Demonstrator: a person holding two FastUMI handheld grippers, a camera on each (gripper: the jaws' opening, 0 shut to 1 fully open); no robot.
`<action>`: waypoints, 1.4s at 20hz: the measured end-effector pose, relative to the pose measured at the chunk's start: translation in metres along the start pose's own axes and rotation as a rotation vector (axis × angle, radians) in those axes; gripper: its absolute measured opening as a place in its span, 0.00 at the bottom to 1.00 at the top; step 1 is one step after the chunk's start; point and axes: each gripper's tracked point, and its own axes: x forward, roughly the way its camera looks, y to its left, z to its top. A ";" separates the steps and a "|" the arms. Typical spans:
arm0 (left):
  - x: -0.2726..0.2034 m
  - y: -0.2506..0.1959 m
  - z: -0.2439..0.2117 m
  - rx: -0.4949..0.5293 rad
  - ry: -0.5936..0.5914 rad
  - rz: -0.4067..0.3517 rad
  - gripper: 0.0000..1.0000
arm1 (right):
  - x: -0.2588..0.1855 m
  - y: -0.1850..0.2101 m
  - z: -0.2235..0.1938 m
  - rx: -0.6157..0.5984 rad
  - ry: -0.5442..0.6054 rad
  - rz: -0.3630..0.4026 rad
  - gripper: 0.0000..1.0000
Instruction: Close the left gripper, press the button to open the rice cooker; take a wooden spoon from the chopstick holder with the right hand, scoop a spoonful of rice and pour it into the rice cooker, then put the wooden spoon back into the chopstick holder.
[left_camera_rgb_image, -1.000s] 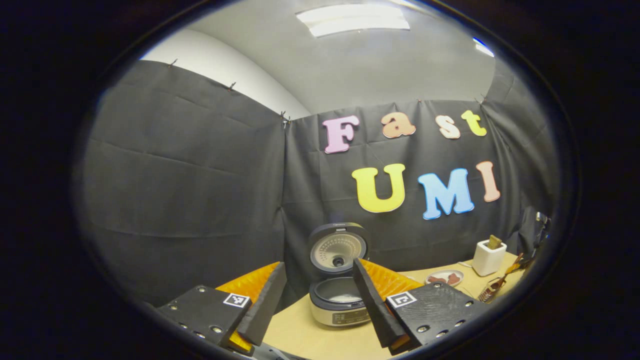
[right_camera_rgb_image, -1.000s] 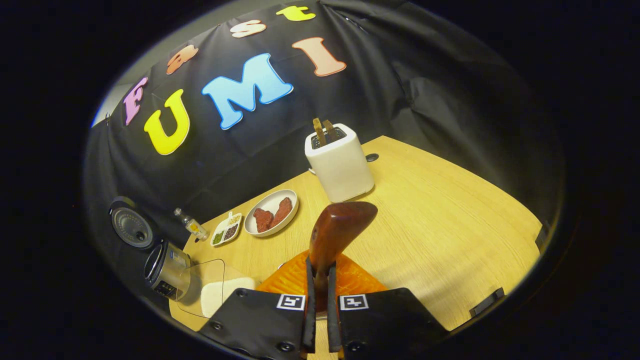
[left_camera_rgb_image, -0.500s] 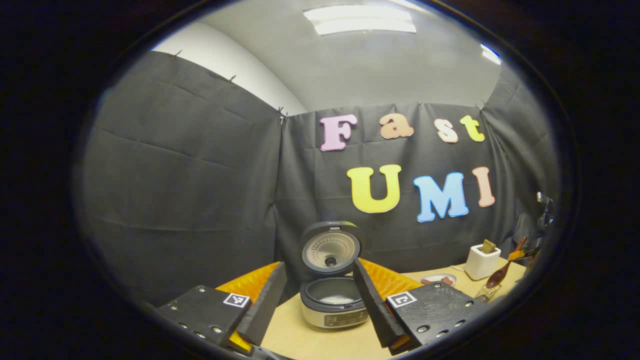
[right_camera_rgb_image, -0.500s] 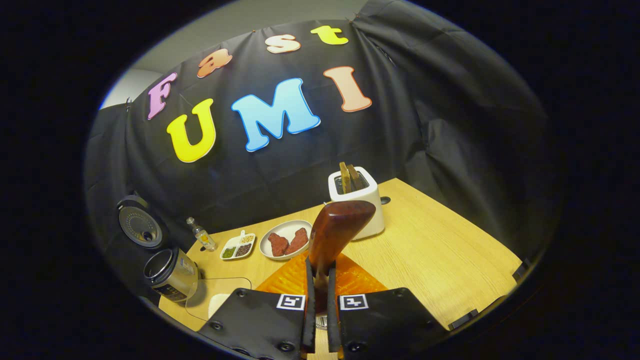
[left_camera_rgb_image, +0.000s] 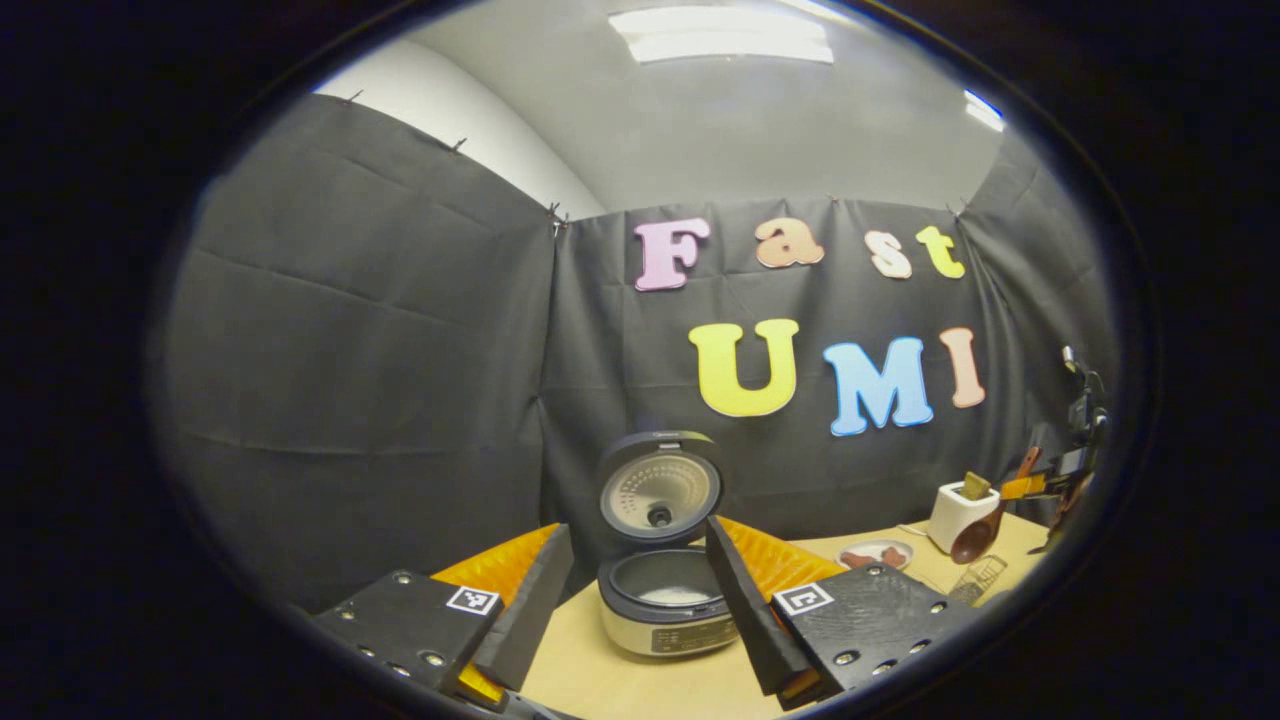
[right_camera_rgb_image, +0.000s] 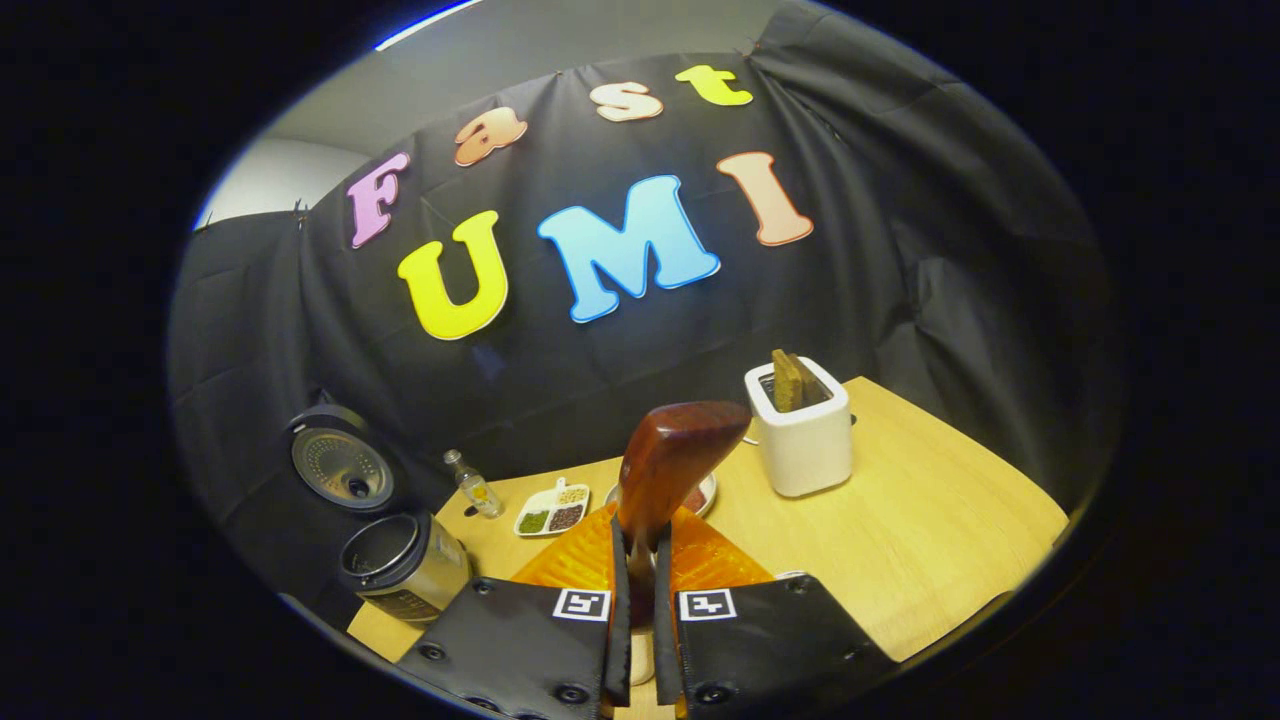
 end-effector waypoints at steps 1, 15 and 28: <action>0.001 0.004 -0.002 0.003 0.003 0.002 0.82 | 0.002 0.010 -0.007 -0.009 0.009 0.013 0.11; 0.008 0.042 -0.024 0.012 0.050 0.023 0.82 | 0.041 0.087 -0.118 -0.252 0.136 0.070 0.11; 0.008 0.063 -0.032 0.005 0.066 0.059 0.82 | 0.042 0.139 -0.169 -0.335 0.200 0.125 0.11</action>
